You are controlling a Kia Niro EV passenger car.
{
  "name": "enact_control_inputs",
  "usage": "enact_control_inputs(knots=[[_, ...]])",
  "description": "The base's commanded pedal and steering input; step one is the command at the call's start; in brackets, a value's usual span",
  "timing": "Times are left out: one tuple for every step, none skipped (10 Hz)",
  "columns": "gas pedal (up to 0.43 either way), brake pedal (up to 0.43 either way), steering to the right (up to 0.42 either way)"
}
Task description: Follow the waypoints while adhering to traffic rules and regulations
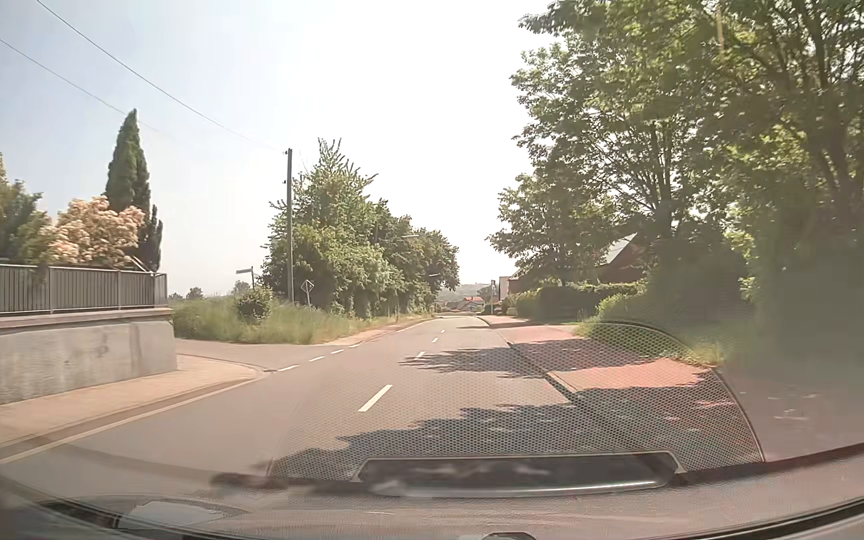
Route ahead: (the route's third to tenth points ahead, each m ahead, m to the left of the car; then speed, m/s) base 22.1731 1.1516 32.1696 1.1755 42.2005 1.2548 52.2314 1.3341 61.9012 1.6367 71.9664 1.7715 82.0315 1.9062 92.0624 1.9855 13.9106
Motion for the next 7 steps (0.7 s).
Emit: enact_control_inputs(knots=[[0.087, 0.000, -0.001], [0.087, 0.000, -0.001], [0.087, 0.000, -0.001], [0.098, 0.000, -0.001], [0.098, 0.000, -0.001], [0.098, 0.000, -0.001], [0.110, 0.000, -0.001]])
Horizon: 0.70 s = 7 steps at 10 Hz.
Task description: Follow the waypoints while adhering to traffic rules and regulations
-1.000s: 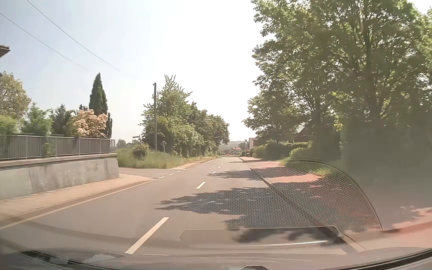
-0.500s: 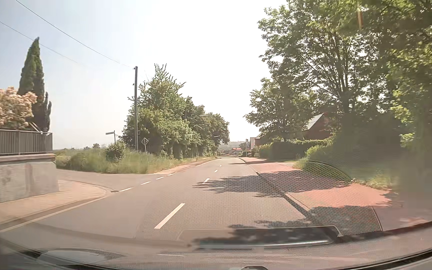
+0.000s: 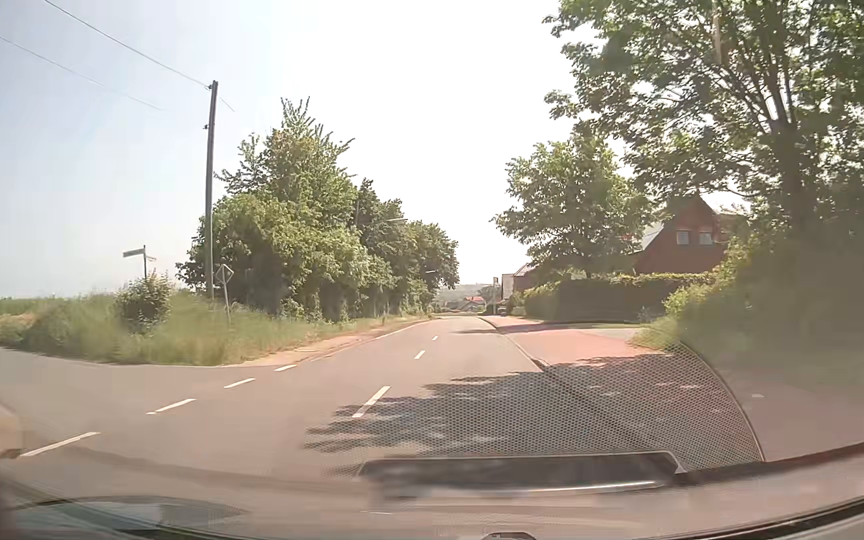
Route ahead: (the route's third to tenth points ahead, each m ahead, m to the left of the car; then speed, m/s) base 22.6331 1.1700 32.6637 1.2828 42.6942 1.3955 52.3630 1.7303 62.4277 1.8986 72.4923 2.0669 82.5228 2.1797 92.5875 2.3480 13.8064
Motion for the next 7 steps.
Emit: enact_control_inputs(knots=[[0.110, 0.000, -0.001], [0.118, 0.000, -0.001], [0.118, 0.000, -0.001], [0.130, 0.000, -0.001], [0.130, 0.000, -0.001], [0.130, 0.000, -0.001], [0.130, 0.000, -0.001]])
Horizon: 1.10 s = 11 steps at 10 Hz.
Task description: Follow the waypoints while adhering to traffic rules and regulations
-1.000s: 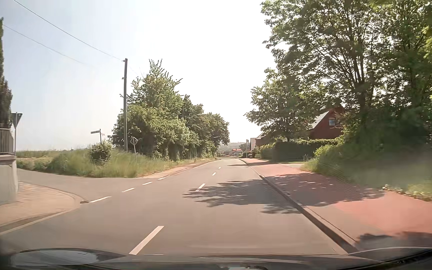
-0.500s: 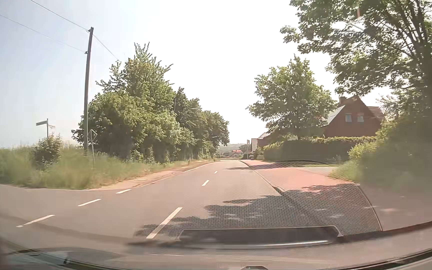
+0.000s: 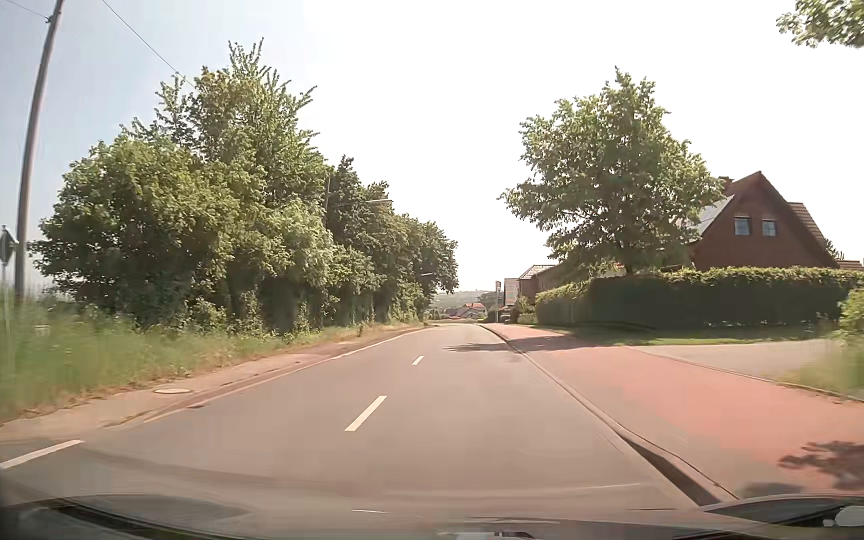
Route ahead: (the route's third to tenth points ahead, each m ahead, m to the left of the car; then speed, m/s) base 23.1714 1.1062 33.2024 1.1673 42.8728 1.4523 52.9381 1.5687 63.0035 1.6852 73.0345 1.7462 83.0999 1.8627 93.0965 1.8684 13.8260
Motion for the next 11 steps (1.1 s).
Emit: enact_control_inputs(knots=[[0.130, 0.000, 0.000], [0.130, 0.000, -0.001], [0.130, 0.000, -0.001], [0.130, 0.000, 0.000], [0.130, 0.000, 0.000], [0.130, 0.000, 0.000], [0.130, 0.000, 0.000], [0.130, 0.000, 0.000], [0.130, 0.000, 0.000], [0.130, 0.000, 0.000], [0.130, 0.000, 0.000]])
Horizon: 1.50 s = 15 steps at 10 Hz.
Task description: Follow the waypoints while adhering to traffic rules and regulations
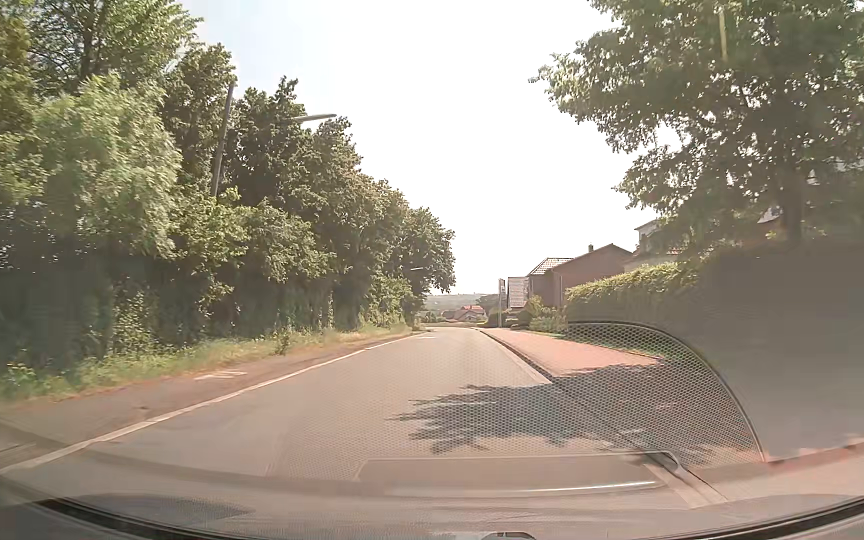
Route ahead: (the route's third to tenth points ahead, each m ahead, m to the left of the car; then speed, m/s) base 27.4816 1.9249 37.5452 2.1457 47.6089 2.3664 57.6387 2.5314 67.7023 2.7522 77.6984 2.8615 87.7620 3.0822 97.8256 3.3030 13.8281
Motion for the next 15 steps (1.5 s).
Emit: enact_control_inputs(knots=[[0.130, 0.000, 0.000], [0.130, 0.000, 0.000], [0.130, 0.000, 0.000], [0.130, 0.000, 0.000], [0.130, 0.000, 0.000], [0.130, 0.000, 0.000], [0.130, 0.000, 0.000], [0.130, 0.000, 0.000], [0.130, 0.000, 0.000], [0.130, 0.000, 0.000], [0.130, 0.000, 0.000], [0.130, 0.000, 0.000], [0.130, 0.000, 0.000], [0.130, 0.000, 0.000], [0.138, 0.000, 0.000]])
